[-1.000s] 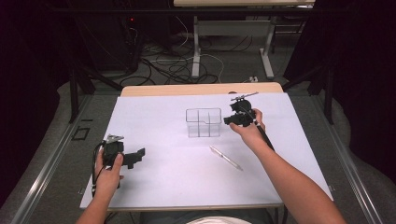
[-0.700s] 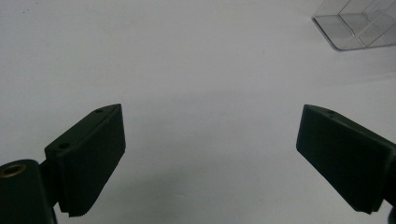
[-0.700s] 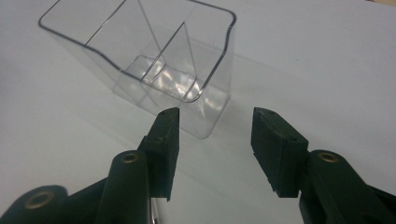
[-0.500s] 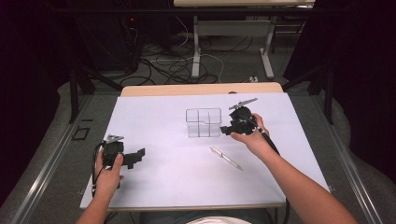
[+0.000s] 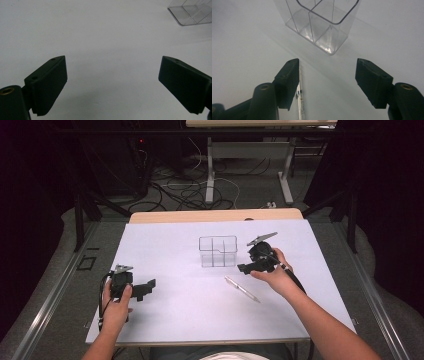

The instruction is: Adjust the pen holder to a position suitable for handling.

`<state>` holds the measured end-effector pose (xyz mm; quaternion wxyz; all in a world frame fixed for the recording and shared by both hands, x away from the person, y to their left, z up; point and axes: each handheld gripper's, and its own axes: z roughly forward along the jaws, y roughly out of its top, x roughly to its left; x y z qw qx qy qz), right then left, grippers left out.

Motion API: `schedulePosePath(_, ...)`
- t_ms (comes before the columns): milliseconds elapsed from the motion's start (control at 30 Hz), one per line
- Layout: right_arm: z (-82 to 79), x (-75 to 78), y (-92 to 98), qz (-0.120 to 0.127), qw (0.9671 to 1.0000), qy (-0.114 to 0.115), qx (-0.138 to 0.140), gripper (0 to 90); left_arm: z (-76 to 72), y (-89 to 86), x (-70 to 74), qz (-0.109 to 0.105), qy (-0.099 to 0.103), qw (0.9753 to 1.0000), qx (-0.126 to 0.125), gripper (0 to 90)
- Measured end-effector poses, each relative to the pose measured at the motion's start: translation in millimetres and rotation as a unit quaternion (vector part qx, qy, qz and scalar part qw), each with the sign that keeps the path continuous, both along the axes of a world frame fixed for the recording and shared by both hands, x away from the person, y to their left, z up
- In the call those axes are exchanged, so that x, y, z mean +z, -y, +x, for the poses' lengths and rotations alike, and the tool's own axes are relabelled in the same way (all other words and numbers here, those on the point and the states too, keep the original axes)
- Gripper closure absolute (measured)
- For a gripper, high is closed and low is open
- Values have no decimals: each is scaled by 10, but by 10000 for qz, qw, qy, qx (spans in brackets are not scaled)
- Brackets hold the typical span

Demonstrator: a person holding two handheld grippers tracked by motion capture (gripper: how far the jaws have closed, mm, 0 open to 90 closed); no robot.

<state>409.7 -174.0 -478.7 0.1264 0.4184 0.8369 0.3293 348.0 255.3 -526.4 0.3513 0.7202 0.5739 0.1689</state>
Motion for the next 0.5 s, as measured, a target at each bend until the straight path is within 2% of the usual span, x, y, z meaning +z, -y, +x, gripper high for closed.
schedulePosePath(100,-44,-20,39,-63,9999,-11,113,314,-1,4,-1,-10,-8,10000,0,84)
schedulePosePath(133,-44,-39,44,-73,9998,97,181,308,0,6,-2,-14,-3,10000,-10,84)
schedulePosePath(167,-84,-60,68,-238,9993,80,278,308,0,8,-2,-14,-6,10000,-8,84)
schedulePosePath(233,-102,-73,83,-234,9992,97,297,308,0,13,-7,-15,20,10000,14,84)
schedulePosePath(267,-137,-102,110,-177,9993,96,324,308,-1,7,2,-9,-43,10000,-33,84)
schedulePosePath(333,-152,-117,122,-172,9992,103,334,309,-2,17,-10,-23,14,10000,23,84)
schedulePosePath(500,-226,-178,184,-197,9991,50,385,367,0,17,-9,16,-10,10000,5,84)
